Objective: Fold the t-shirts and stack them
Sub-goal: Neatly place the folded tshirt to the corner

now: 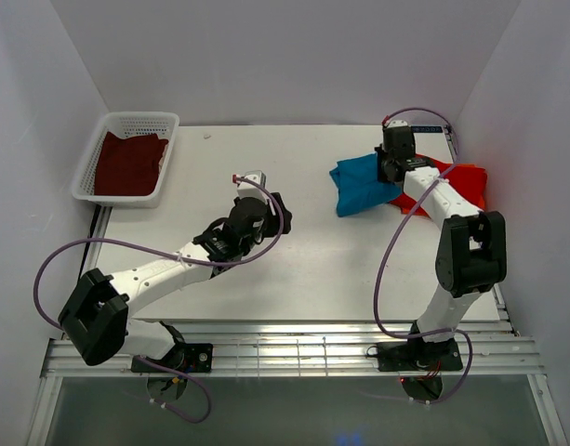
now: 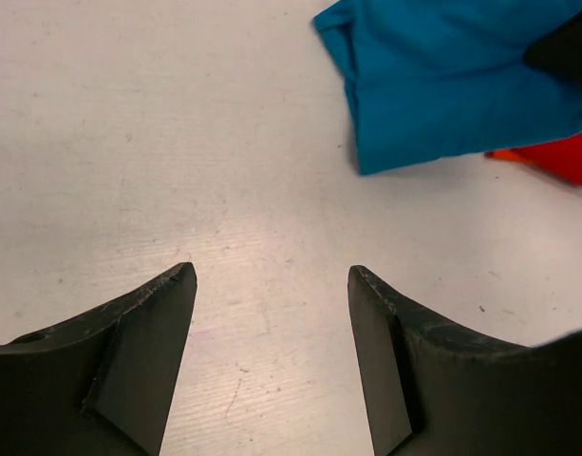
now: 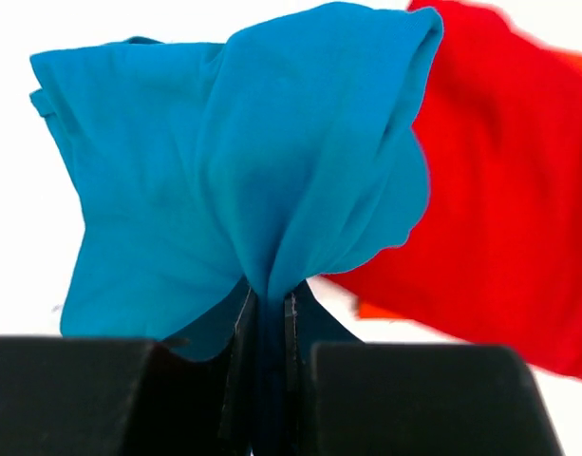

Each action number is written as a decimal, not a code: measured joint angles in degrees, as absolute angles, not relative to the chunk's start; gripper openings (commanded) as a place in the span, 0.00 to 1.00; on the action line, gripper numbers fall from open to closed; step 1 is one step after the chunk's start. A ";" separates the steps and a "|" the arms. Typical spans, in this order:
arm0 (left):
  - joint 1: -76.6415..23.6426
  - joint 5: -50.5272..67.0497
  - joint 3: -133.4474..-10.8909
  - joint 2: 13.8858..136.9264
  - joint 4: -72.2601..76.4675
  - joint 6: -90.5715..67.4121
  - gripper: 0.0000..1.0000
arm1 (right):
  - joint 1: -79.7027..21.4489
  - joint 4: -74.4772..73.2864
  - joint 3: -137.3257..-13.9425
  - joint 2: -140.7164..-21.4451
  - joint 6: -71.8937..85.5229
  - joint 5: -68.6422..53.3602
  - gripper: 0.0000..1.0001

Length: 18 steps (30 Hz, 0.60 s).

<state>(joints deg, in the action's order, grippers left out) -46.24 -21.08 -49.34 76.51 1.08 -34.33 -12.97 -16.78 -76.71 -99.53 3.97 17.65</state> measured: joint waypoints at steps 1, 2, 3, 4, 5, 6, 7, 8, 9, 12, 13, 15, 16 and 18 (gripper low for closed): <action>-46.24 -21.21 -48.66 76.51 0.73 -34.54 0.75 | -11.99 -16.93 -78.04 -100.29 3.07 17.58 0.08; -46.24 -21.30 -48.14 76.51 0.30 -34.92 0.75 | -11.05 -17.10 -79.48 -101.08 2.26 17.28 0.08; -46.24 -21.39 -47.72 76.51 -0.08 -35.20 0.75 | -10.09 -17.21 -80.88 -101.89 1.45 16.84 0.08; -46.24 -21.47 -47.33 76.51 -0.25 -35.51 0.75 | -9.13 -17.21 -82.21 -102.63 0.80 16.36 0.08; -46.24 -21.50 -47.05 76.51 -0.47 -35.92 0.75 | -8.16 -17.32 -83.48 -103.33 0.16 15.79 0.08; -46.24 -21.56 -46.70 76.51 -0.51 -36.12 0.76 | -7.20 -17.76 -85.03 -104.05 -0.51 15.11 0.08; -46.24 -21.63 -46.41 76.51 -0.73 -36.51 0.75 | -6.26 -17.93 -86.61 -104.81 -1.04 14.48 0.08; -46.24 -21.65 -46.22 76.51 -1.08 -36.69 0.75 | -5.32 -18.11 -88.16 -105.60 -1.65 13.72 0.08; -46.24 -21.69 -46.02 76.51 -1.37 -36.93 0.75 | -4.47 -18.48 -89.89 -106.43 -2.13 12.99 0.08; -46.24 -21.71 -45.56 76.55 -1.78 -37.52 0.75 | -2.26 -19.51 -94.50 -108.47 -3.38 10.90 0.08; -46.24 -21.71 -45.52 76.62 -1.91 -37.63 0.75 | -1.65 -20.23 -96.33 -109.25 -3.68 10.22 0.08; -46.24 -21.71 -45.52 76.77 -1.98 -38.00 0.75 | -0.69 -20.64 -99.02 -110.37 -4.25 9.43 0.08; -46.24 -21.71 -45.52 76.90 -1.93 -38.06 0.75 | -0.25 -20.67 -99.55 -110.52 -4.64 9.10 0.08; -46.24 -21.69 -45.52 77.32 -1.96 -38.39 0.75 | 0.56 -20.80 -99.66 -110.52 -5.13 8.54 0.08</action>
